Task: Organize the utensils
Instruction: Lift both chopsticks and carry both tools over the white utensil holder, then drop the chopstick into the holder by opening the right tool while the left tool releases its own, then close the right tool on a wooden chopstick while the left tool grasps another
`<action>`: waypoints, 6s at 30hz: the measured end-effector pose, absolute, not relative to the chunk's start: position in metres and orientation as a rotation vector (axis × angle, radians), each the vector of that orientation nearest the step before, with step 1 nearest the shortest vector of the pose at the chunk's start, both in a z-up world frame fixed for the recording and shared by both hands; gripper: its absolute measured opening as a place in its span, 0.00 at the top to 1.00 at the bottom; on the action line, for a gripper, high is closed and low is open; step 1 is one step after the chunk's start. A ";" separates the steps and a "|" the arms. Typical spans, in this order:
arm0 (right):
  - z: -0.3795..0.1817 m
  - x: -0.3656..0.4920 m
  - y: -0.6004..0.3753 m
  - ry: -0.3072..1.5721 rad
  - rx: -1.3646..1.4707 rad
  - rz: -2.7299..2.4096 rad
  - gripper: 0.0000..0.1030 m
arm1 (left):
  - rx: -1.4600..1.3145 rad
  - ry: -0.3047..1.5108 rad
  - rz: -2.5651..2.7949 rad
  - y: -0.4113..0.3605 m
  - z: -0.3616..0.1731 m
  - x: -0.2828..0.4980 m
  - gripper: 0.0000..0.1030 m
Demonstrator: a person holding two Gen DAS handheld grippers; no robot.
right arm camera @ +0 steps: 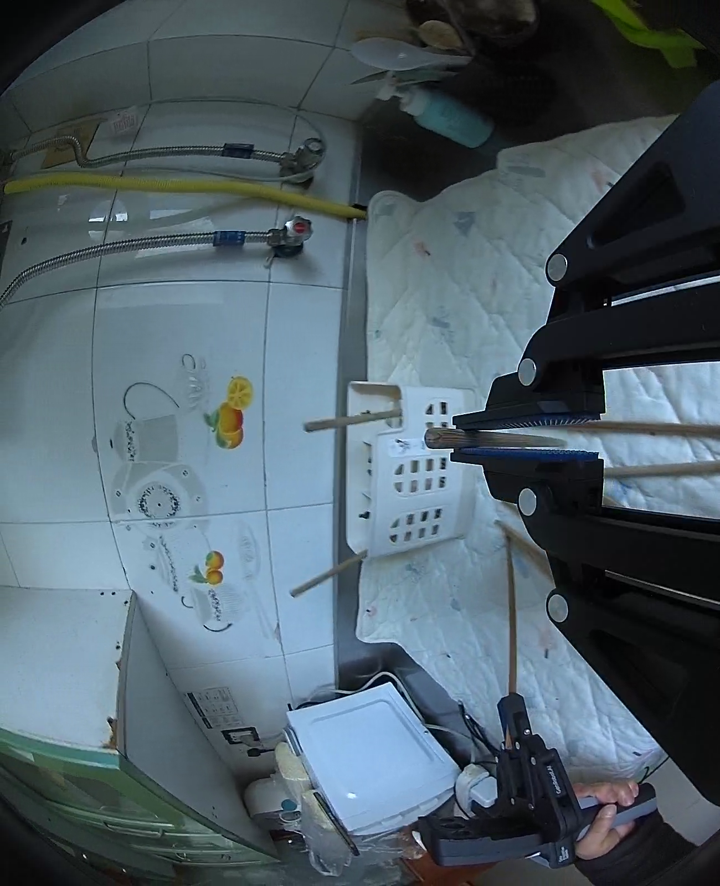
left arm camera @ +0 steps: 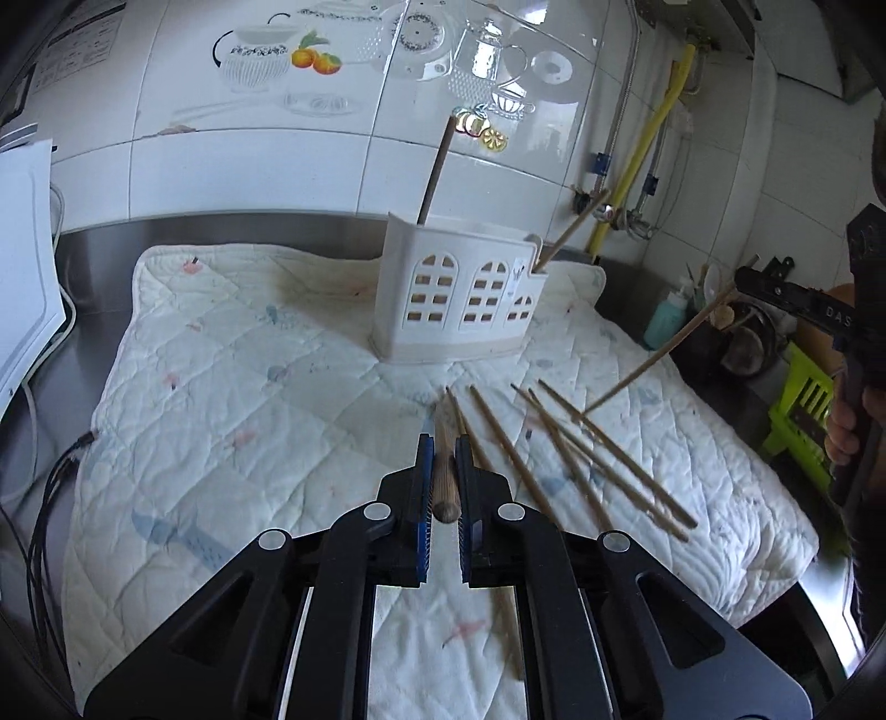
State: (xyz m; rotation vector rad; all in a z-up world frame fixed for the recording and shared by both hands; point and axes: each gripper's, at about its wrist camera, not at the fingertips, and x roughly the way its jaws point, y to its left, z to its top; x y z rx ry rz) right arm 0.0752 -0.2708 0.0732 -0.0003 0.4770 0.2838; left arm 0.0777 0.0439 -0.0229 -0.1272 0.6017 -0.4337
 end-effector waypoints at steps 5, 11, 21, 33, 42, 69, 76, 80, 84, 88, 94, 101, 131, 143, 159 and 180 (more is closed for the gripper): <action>0.113 0.114 -0.284 0.465 0.012 0.282 0.94 | -0.109 0.603 -0.433 0.042 -0.002 0.098 0.95; 0.160 0.155 -0.289 0.404 0.026 0.257 0.94 | -0.039 0.589 -0.445 0.026 0.022 0.118 1.00; 0.175 0.201 -0.281 0.369 0.031 0.233 0.94 | -0.032 0.674 -0.449 0.030 -0.007 0.099 0.99; 0.177 0.189 -0.278 0.345 -0.019 0.218 0.94 | -0.040 0.819 -0.387 0.055 -0.090 0.058 0.68; 0.173 0.193 -0.273 0.358 -0.023 0.215 0.94 | 0.041 0.777 -0.339 0.041 -0.111 0.052 0.77; 0.174 0.201 -0.275 0.351 -0.002 0.212 0.94 | -0.078 0.569 -0.409 0.046 -0.022 0.069 0.95; 0.177 0.212 -0.268 0.334 0.003 0.225 0.94 | -0.037 0.555 -0.436 0.036 0.006 0.089 0.95; 0.169 0.224 -0.259 0.361 -0.014 0.222 0.94 | -0.037 0.518 -0.454 0.031 0.026 0.094 0.95; 0.152 0.239 -0.254 0.420 -0.024 0.223 0.94 | -0.031 0.480 -0.472 0.025 0.046 0.098 0.95; 0.135 0.249 -0.252 0.464 -0.033 0.225 0.94 | -0.014 0.446 -0.480 0.019 0.065 0.104 0.95; 0.119 0.254 -0.248 0.501 -0.052 0.220 0.87 | 0.005 0.364 -0.502 0.007 0.100 0.112 0.95; 0.125 0.232 -0.259 0.451 -0.035 0.222 0.69 | 0.025 0.257 -0.503 -0.011 0.145 0.134 0.95; 0.007 0.092 -0.278 0.540 0.015 0.266 0.66 | -0.038 0.315 -0.406 -0.022 0.125 0.252 0.92; -0.034 0.061 -0.271 0.639 0.025 0.252 0.65 | -0.026 0.257 -0.404 -0.005 0.130 0.180 0.32; -0.091 0.038 -0.271 0.772 0.070 0.221 0.77 | -0.030 0.341 -0.294 0.021 0.047 0.052 0.05; -0.107 0.045 -0.270 0.783 0.071 0.191 0.93 | -0.031 0.738 -0.311 0.003 -0.086 0.032 0.10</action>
